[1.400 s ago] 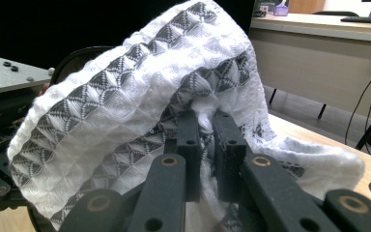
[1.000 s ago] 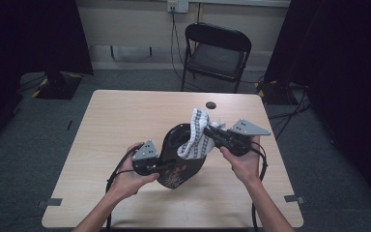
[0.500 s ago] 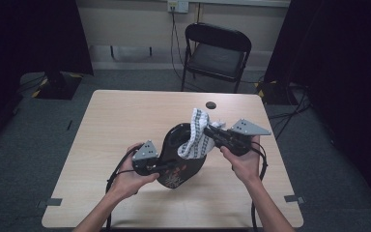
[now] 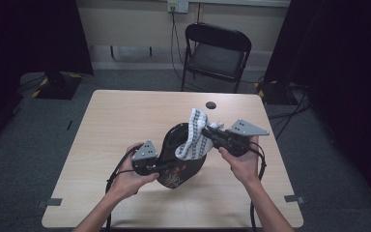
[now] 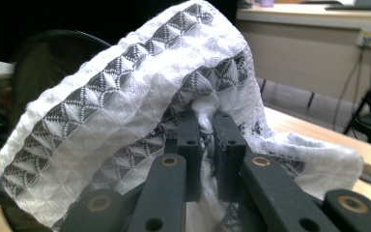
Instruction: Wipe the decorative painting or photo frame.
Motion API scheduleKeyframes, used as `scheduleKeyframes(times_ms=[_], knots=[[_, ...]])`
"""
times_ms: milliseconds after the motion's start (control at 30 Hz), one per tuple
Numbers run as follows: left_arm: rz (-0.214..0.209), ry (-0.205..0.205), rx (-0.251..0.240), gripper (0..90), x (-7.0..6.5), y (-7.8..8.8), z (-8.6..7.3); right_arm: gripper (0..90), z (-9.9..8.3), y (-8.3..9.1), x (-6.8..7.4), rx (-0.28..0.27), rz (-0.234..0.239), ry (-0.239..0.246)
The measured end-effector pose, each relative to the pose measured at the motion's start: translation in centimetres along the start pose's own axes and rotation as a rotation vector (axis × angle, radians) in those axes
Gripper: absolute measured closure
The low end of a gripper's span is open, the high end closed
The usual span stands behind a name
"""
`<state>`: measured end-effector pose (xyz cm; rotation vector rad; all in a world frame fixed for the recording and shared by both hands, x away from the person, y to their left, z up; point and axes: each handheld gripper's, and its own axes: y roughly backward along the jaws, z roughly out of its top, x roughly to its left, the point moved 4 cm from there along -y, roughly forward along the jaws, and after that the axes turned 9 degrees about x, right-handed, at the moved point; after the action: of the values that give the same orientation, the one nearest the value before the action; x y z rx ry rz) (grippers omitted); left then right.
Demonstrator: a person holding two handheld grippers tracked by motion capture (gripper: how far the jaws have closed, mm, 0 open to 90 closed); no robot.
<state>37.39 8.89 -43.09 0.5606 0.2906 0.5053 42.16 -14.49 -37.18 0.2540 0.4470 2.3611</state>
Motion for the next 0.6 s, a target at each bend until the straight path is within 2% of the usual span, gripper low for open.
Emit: scheduleKeyframes(times_ms=[100,233,500,600], knots=[[-0.003,0.004,-0.003,78.5,0.2,0.0,0.0,84.7,-0.4,0.3,-0.7,0.022,-0.009,-0.026],[-0.005,0.011,-0.003,79.9,0.2,0.0,0.0,85.0,-1.3,1.7,-1.1,0.056,-0.031,-0.014],[-0.002,0.004,0.003,79.9,0.2,0.0,0.1,85.0,-5.7,4.8,-3.5,0.152,-0.120,-0.051],[-0.006,0.013,0.002,80.1,0.3,-0.1,0.1,85.0,-7.4,5.3,-4.6,0.194,-0.176,-0.052]])
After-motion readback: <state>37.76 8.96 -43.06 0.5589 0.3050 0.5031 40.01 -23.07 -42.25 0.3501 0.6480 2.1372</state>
